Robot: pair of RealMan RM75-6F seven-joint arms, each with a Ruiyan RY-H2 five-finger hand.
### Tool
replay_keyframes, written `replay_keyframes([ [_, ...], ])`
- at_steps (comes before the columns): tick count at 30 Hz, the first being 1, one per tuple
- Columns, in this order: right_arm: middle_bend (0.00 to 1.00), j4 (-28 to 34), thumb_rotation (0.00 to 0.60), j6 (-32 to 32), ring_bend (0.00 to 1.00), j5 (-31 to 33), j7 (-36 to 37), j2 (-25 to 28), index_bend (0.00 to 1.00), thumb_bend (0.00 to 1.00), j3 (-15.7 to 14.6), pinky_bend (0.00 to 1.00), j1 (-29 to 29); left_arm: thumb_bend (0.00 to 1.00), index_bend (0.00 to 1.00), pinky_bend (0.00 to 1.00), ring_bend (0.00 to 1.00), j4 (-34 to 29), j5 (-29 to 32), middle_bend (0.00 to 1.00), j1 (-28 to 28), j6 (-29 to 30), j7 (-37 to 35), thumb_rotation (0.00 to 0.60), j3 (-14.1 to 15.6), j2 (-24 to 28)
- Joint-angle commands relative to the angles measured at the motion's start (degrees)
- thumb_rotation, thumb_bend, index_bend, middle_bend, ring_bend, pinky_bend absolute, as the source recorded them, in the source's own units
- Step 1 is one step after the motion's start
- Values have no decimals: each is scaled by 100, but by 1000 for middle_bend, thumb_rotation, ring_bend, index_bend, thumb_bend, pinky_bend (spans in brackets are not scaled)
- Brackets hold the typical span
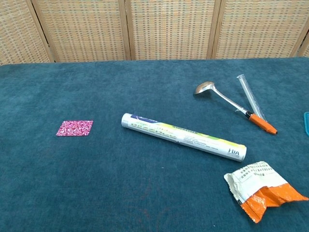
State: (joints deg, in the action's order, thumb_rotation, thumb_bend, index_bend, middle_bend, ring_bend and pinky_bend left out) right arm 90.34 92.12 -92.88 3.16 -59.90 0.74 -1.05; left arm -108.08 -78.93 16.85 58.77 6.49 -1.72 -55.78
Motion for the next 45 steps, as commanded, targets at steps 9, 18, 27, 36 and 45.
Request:
replay_keyframes([
  [9, 169, 8, 600, 20, 0, 28, 3, 8, 212, 2, 5, 0, -25, 0, 76, 0, 0, 285, 492, 0, 1152, -1640, -625, 600, -239, -122],
  [18, 170, 21, 600, 31, 0, 77, -1, 28, 212, 2, 10, 0, -59, 0, 76, 0, 0, 914, 1194, 0, 1984, -2683, -896, 600, -384, -640],
  [27, 170, 15, 600, 80, 0, 104, 24, 44, 212, 2, 16, 0, -104, 0, 76, 0, 0, 1168, 1718, 0, 2284, -2770, -895, 260, -384, -980],
  [36, 170, -12, 600, 101, 0, 90, 60, 47, 212, 2, 20, 0, -119, 0, 76, 0, 0, 1254, 1821, 0, 2378, -2804, -1038, 174, -327, -1102],
  [45, 170, 0, 600, 120, 0, 99, 47, 55, 212, 2, 27, 0, -139, 0, 76, 0, 0, 1511, 1988, 0, 2604, -2949, -1036, 167, -268, -1340],
])
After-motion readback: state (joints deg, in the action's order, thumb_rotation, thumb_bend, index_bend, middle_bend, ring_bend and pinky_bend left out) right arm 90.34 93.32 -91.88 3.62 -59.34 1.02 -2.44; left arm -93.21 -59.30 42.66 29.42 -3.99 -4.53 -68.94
